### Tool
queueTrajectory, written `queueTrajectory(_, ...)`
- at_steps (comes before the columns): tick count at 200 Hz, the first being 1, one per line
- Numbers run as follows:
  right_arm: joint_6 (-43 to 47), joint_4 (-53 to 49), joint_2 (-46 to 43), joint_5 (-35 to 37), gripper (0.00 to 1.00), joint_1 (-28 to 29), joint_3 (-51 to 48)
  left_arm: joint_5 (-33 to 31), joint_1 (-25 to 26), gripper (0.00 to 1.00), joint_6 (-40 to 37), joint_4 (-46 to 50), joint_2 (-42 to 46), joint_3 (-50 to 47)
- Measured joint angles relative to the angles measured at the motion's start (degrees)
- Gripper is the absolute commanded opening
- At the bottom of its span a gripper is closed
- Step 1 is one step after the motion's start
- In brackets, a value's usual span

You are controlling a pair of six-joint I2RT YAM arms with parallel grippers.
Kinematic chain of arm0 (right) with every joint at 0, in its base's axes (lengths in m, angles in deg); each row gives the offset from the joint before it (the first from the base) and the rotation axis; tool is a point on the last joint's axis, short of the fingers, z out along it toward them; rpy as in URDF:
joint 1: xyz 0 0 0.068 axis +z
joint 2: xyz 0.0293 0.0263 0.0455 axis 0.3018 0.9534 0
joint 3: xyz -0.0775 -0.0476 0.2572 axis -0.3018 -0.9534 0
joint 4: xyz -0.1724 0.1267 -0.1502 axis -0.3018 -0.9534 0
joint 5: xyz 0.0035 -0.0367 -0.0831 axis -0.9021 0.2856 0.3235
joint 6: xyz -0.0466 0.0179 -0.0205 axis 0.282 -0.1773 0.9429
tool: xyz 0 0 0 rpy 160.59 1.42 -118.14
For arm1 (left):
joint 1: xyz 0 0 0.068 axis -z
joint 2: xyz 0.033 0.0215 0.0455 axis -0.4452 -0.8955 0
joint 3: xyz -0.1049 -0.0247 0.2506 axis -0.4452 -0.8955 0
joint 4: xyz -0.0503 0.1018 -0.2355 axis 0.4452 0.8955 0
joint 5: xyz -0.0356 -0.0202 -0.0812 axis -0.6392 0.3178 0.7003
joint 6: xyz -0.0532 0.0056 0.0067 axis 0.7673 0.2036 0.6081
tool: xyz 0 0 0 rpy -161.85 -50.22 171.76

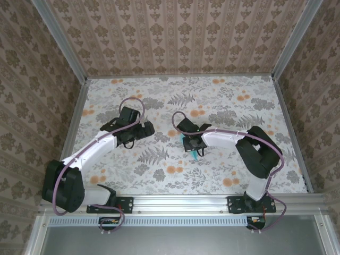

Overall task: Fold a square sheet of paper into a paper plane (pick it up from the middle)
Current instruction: Move the paper plane to the center of the table.

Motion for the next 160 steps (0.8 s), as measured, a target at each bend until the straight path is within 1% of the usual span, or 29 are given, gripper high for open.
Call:
queueTrajectory(13,0.4,-0.2,0.2,0.0,0.05,-1.2,2.7,0.0,0.0,1.0,0.0,0.0,0.0,0.0)
queueTrajectory(40,1.6,0.5,3.0,-0.4,0.06,-5.3,12.0,0.4,-0.7,1.0,-0.1,0.0,0.0,0.0)
queueTrajectory(64,2.3,1.0,9.2,-1.8,0.06,-9.2,20.4,0.5,-1.8,1.0,-0.2,0.0,0.0,-0.4)
queueTrajectory(84,3.0,0.7,14.5,-2.2,0.06,-11.6,25.2,0.7,-1.8,1.0,-0.2,0.0,0.0,-0.7)
queueTrajectory(102,3.0,-0.6,18.0,-2.4,0.08,-12.9,28.0,1.1,-1.8,1.0,-0.2,0.0,0.0,-0.7)
queueTrajectory(121,3.1,-2.3,20.7,-2.4,0.12,-13.2,30.2,1.1,-1.8,1.0,-0.2,0.0,0.0,-0.7)
queueTrajectory(160,2.9,-5.0,22.0,-2.4,0.15,-13.2,30.5,-0.1,-1.9,1.0,-0.4,0.9,-0.5,-0.7)
